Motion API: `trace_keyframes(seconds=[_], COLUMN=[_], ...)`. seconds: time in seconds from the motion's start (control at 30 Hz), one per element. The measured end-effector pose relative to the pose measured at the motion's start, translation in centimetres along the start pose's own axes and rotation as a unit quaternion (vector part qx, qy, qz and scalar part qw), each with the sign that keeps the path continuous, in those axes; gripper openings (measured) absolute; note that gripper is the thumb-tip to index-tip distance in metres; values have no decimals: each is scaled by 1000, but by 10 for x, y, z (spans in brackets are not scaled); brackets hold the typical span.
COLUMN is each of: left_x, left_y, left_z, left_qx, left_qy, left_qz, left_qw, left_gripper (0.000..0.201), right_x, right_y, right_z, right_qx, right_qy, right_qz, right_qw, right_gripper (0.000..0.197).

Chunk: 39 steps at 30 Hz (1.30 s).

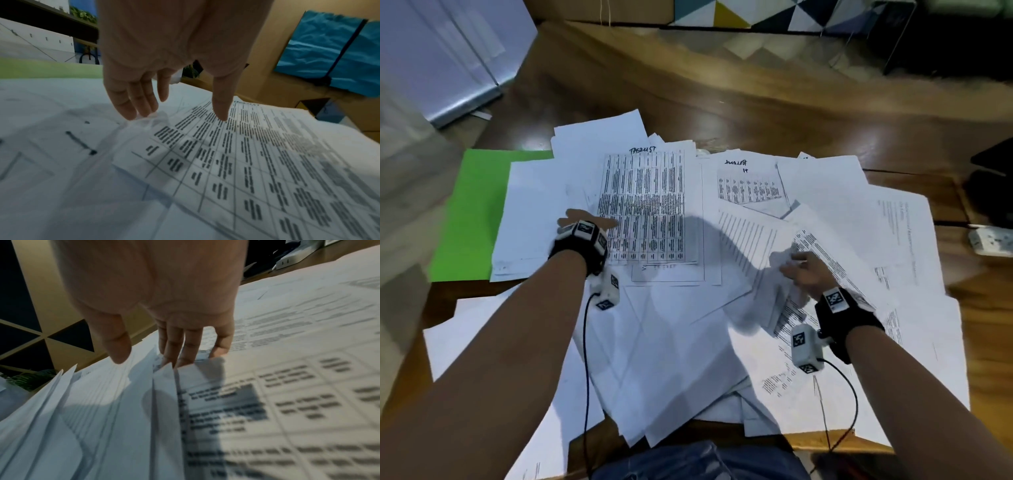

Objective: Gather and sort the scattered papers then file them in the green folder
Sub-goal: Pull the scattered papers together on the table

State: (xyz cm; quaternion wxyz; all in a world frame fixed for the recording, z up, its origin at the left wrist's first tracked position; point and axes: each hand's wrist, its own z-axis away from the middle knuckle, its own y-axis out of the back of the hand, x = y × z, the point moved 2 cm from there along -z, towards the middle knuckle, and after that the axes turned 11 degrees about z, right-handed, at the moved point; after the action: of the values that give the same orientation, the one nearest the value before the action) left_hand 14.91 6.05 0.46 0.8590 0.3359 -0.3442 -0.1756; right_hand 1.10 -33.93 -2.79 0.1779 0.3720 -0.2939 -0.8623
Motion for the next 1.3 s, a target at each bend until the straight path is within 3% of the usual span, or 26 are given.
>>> trace_keyframes(seconds=[0.13,0.27,0.37,0.5,0.63,0.7,0.9,1.03,1.13,1.2,1.3], left_x=[7,15,23,20,2,-14,-60,-64,-68,-70,-82], left_y=[-14,-27,-32,-35,-34,-38,-67,-80,-83,-75,-43], left_z=[0,12,16,20,42,60,117,132,138,131,113], left_qx=[-25,-47,-55,-64,-96,-98,-127,-168,-210,-181,-8], left_qy=[26,16,7,11,32,48,44,2,-22,-23,48], left_qz=[-120,-125,-36,28,11,9,-21,-47,-69,-60,7], left_qw=[992,991,998,997,995,994,991,985,975,981,999], left_gripper=[134,123,105,85,86,86,90,97,88,80,77], right_x=[-29,-62,-83,-108,-119,-118,-81,-60,-48,-42,-41], right_y=[10,13,9,-4,-16,-17,-9,-11,-19,-25,-28], right_z=[-7,-17,-32,-44,-42,-38,-12,8,30,31,35], right_qx=[38,75,79,27,-27,-11,8,-43,-118,-136,-98], right_qy=[29,111,129,135,131,138,-19,-43,-35,-26,29], right_qz=[-25,136,321,399,373,337,197,117,33,7,136], right_qw=[999,982,935,907,918,931,980,991,992,990,985], right_gripper=[81,95,73,60,32,25,34,38,50,62,68])
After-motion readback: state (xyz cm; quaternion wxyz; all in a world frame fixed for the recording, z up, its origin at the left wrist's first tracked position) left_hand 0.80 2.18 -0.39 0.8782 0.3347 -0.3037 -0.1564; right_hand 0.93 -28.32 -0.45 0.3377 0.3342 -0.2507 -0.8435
